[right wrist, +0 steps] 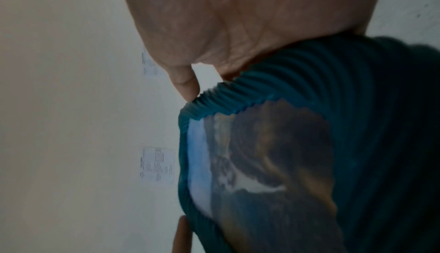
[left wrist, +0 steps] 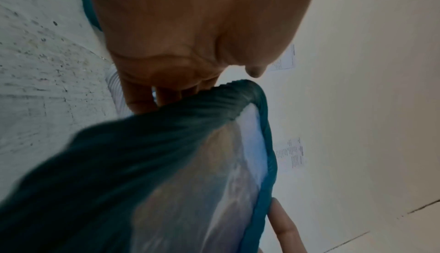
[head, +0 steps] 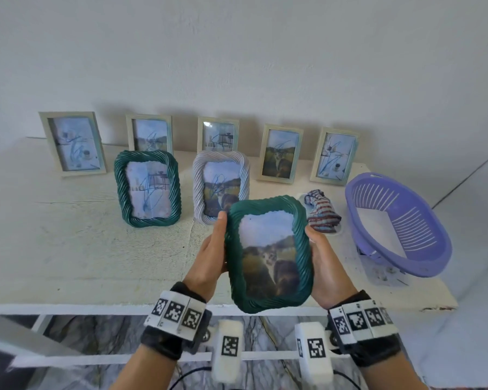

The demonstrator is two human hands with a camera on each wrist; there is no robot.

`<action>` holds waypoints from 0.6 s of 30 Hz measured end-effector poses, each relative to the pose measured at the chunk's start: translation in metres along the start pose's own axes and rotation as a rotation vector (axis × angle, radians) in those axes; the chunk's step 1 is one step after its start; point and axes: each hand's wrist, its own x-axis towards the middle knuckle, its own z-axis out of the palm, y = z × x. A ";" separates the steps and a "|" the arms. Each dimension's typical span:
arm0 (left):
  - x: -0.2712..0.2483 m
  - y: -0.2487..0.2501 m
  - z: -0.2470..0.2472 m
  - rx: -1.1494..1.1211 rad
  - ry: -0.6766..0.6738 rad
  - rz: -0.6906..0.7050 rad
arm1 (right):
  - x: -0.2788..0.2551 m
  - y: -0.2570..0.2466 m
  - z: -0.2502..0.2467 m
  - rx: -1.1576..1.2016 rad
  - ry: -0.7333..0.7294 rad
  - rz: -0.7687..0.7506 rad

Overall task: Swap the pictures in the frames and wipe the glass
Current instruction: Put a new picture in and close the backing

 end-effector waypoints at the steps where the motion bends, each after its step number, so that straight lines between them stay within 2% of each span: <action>1: 0.004 0.002 -0.001 0.006 -0.009 -0.016 | 0.001 0.001 0.000 -0.036 0.014 -0.016; 5: 0.021 0.000 0.003 0.066 -0.002 -0.021 | 0.008 -0.002 -0.006 -0.173 0.110 -0.093; 9: 0.046 0.007 0.023 0.103 0.022 0.025 | 0.022 -0.019 -0.024 -0.450 0.294 -0.284; 13: 0.085 0.014 0.047 0.177 0.044 0.065 | 0.051 -0.040 -0.047 -0.630 0.309 -0.363; 18: 0.133 0.020 0.072 0.211 0.105 0.046 | 0.101 -0.068 -0.082 -0.839 0.274 -0.361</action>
